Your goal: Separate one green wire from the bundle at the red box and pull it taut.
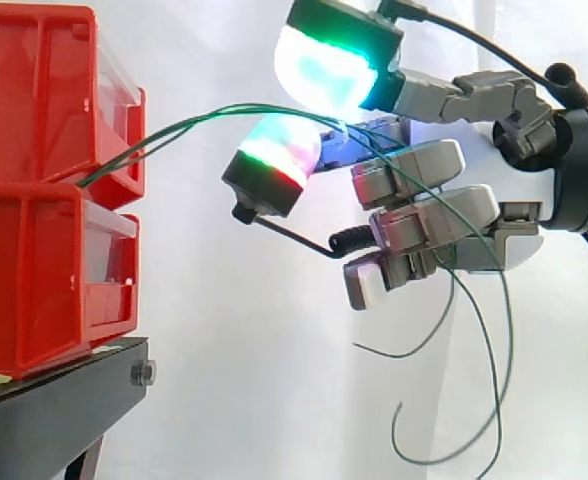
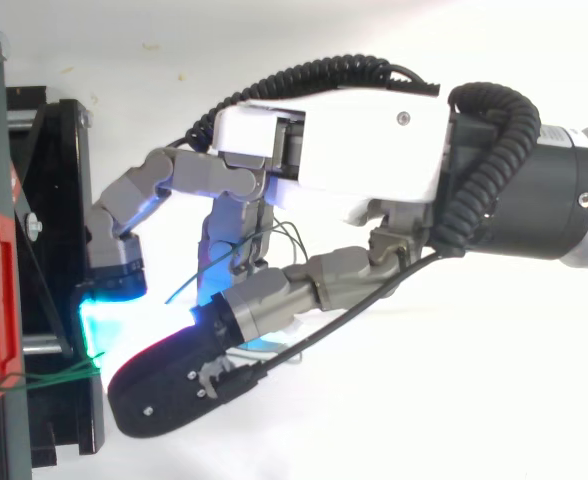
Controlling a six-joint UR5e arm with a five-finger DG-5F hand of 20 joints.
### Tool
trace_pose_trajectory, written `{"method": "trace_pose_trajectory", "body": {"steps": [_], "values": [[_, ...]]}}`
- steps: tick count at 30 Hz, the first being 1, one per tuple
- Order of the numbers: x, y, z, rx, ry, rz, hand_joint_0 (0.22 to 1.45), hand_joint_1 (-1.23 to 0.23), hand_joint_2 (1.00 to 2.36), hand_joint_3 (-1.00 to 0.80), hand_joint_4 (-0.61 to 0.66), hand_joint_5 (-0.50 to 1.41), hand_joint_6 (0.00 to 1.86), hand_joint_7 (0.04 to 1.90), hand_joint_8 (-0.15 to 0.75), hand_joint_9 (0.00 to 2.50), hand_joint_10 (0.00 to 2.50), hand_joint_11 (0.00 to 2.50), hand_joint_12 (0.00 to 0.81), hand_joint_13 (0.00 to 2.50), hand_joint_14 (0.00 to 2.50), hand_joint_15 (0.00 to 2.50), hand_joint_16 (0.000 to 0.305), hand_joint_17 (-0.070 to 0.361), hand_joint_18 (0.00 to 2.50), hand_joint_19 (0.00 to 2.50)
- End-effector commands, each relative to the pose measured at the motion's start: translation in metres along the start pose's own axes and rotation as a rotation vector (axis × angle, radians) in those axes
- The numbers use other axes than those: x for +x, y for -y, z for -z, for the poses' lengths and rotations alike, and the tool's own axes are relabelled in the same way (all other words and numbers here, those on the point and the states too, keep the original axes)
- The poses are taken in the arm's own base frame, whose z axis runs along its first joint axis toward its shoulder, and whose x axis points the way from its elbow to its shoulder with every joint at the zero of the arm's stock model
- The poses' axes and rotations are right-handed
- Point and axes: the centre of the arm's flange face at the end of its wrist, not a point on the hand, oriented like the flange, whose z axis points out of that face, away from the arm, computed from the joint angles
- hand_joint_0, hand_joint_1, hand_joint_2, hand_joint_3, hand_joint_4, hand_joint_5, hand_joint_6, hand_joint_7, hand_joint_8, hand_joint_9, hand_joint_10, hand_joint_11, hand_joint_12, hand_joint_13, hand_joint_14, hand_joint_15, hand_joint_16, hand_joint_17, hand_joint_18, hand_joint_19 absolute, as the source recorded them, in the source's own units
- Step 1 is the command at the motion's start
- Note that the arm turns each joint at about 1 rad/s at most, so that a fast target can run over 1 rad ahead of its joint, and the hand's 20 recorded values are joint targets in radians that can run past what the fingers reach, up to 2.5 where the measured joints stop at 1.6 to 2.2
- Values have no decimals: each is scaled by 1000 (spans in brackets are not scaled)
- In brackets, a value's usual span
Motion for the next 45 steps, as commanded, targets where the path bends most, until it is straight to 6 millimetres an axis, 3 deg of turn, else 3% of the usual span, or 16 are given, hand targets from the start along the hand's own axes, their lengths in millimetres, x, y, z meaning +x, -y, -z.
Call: {"method": "trace_pose_trajectory", "body": {"steps": [1,8,21,26,29,32,45], "values": [[-3,-2,-1,-4,4,-1,618,-692,1016,-308,145,-178,896,1035,298,1481,4,1674,404,1494,22,1167,57,127,1047,598],[-6,-6,-2,-9,-9,-1,638,-850,1010,-376,150,-196,908,944,308,1274,13,1448,441,1051,25,864,56,125,894,553],[-6,-6,-2,-9,-9,0,629,-924,1000,-500,149,-202,873,903,318,1098,22,1196,412,795,21,604,54,123,723,471],[-5,-5,-2,-8,-11,-1,513,-669,1000,-500,165,-158,800,920,339,1149,21,1080,426,834,18,591,58,130,751,484],[-6,-6,-2,-9,-9,-1,544,-499,1000,-500,145,-132,749,1025,333,1169,23,1020,413,853,21,596,56,125,747,500],[-6,-6,-2,-9,-9,-1,581,-454,1001,-496,133,-125,741,1053,327,1185,24,1013,403,855,20,603,54,121,748,516],[-5,-5,-2,-11,-10,-2,608,-745,1022,-168,120,-160,893,1105,335,1170,23,1097,416,867,19,615,55,124,779,513]]}}
